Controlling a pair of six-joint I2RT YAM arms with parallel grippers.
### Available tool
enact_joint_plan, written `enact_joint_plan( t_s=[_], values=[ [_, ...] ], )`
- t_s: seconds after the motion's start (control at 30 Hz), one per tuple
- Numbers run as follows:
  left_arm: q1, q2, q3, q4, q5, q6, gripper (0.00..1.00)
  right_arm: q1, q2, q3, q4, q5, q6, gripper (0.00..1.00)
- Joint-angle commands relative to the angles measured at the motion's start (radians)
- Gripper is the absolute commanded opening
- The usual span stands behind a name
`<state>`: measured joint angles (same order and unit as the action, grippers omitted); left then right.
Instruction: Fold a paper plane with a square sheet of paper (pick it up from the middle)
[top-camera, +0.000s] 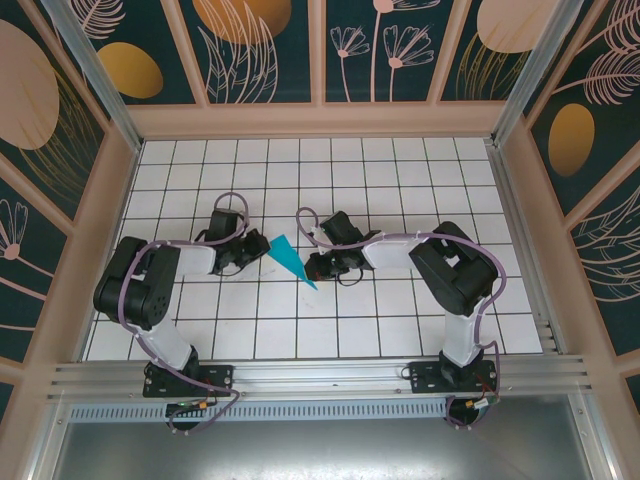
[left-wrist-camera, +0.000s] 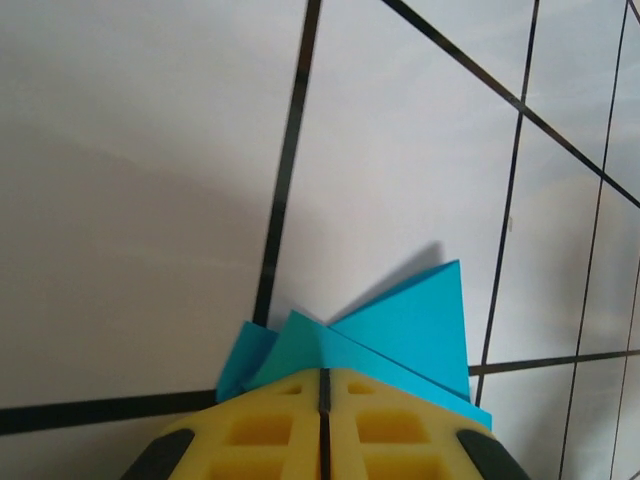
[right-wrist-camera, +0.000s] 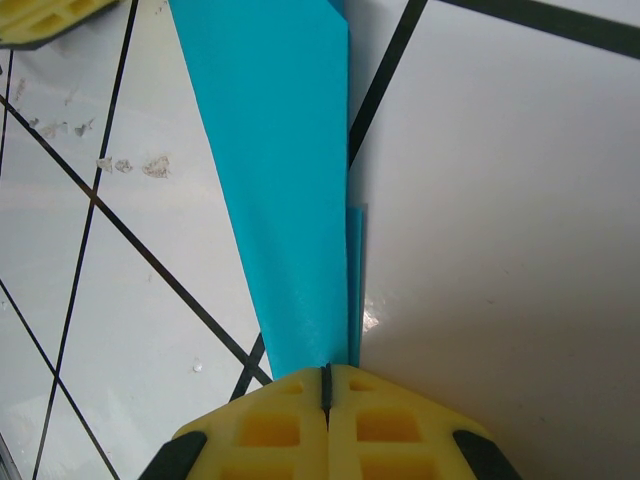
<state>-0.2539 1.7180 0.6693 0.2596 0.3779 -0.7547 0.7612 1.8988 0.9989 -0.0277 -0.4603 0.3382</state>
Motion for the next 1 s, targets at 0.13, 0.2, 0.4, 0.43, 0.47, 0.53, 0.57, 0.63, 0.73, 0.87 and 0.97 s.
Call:
enact_joint_plan(
  t_s=[0.13,0.2,0.4,0.43,0.47,0.53,0.57,0.63,0.73,0.87,0.97],
  values=[
    [0.078,0.022,0.055,-0.126,-0.238,0.077,0.12,0.002,0.062,-0.053,-0.152,0.102,-0.027,0.00],
    [0.089,0.007,0.079,-0.149,-0.243,0.093,0.14,0.003,0.057,-0.050,-0.149,0.098,-0.025,0.00],
    [0.100,-0.050,0.147,-0.220,-0.250,0.128,0.18,0.003,0.032,-0.016,-0.142,0.092,-0.020,0.00],
    [0.099,-0.068,0.146,-0.223,-0.241,0.124,0.19,0.003,0.021,-0.007,-0.136,0.087,-0.018,0.00],
    [0.099,-0.088,0.140,-0.223,-0.227,0.118,0.20,0.003,0.006,0.002,-0.128,0.085,-0.013,0.00],
    [0.099,-0.130,0.121,-0.222,-0.202,0.102,0.23,0.001,-0.028,0.023,-0.110,0.083,0.005,0.00],
    [0.098,-0.154,0.108,-0.225,-0.187,0.091,0.25,0.000,-0.050,0.035,-0.098,0.085,0.017,0.03],
    [0.094,-0.199,0.087,-0.234,-0.165,0.073,0.31,-0.002,-0.100,0.040,-0.065,0.098,0.049,0.16],
    [0.073,-0.264,0.055,-0.273,-0.167,0.049,0.41,-0.012,-0.184,0.025,-0.016,0.146,0.099,0.40],
    [0.021,-0.329,0.029,-0.334,-0.200,0.012,0.53,-0.058,-0.266,-0.028,0.008,0.199,0.140,0.58],
    [-0.034,-0.346,0.030,-0.371,-0.239,-0.019,0.61,-0.118,-0.303,-0.069,0.016,0.226,0.123,0.68]
  ],
)
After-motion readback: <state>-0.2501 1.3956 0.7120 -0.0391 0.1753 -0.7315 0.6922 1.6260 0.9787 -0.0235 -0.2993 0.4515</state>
